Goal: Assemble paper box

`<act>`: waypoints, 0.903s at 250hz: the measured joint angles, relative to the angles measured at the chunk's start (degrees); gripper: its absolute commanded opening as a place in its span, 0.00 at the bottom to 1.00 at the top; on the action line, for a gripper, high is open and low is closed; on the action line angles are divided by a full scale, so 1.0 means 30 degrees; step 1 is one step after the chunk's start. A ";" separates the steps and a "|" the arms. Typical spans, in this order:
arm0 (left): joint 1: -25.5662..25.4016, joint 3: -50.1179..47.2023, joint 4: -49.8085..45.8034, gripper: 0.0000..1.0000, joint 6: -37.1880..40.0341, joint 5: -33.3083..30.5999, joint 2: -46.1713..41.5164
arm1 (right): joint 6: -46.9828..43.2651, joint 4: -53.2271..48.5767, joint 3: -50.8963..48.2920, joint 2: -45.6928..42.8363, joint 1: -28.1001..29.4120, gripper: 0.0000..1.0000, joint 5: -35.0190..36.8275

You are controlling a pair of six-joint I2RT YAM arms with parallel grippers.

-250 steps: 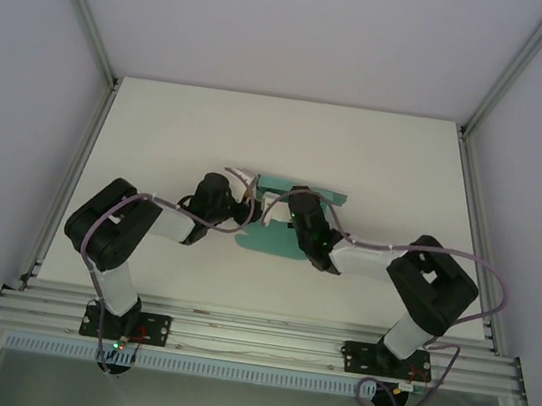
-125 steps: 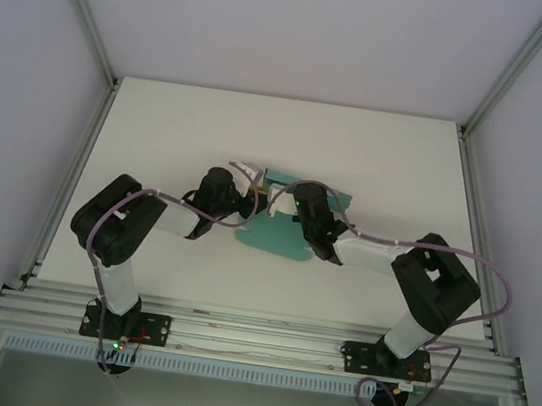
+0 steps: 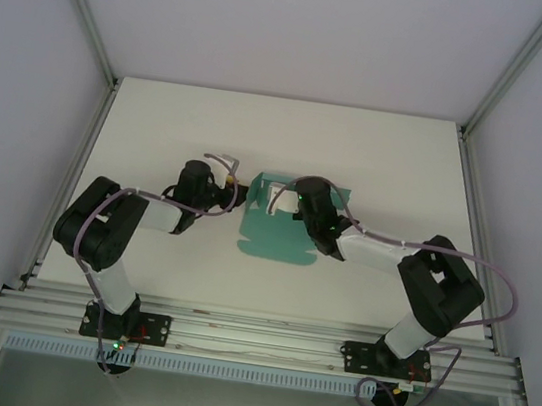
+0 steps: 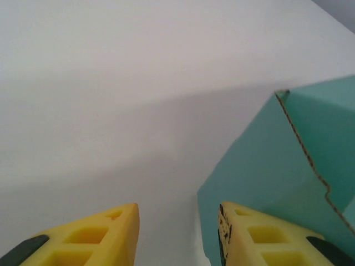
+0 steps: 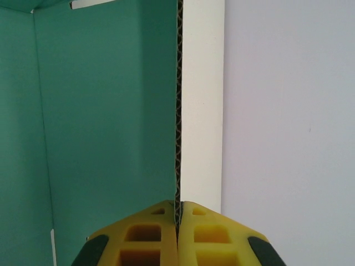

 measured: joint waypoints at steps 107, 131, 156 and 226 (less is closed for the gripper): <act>-0.0277 0.0940 -0.1763 0.49 0.0546 0.1945 0.0255 | -0.3810 0.5362 -0.0605 0.2739 0.0102 0.00 0.1712; -0.0831 0.1275 -0.2208 0.51 0.0889 0.1953 0.0554 | -0.4838 0.6870 -0.0962 0.3024 0.0379 0.00 0.2047; -0.1268 0.1326 -0.2339 0.55 0.1027 0.1945 0.0801 | -0.5457 0.7424 -0.1049 0.3009 0.0729 0.00 0.2215; -0.1275 0.1807 -0.2973 0.70 0.1020 0.1887 0.1107 | -0.4554 0.5319 -0.1428 0.1741 0.0874 0.00 0.2302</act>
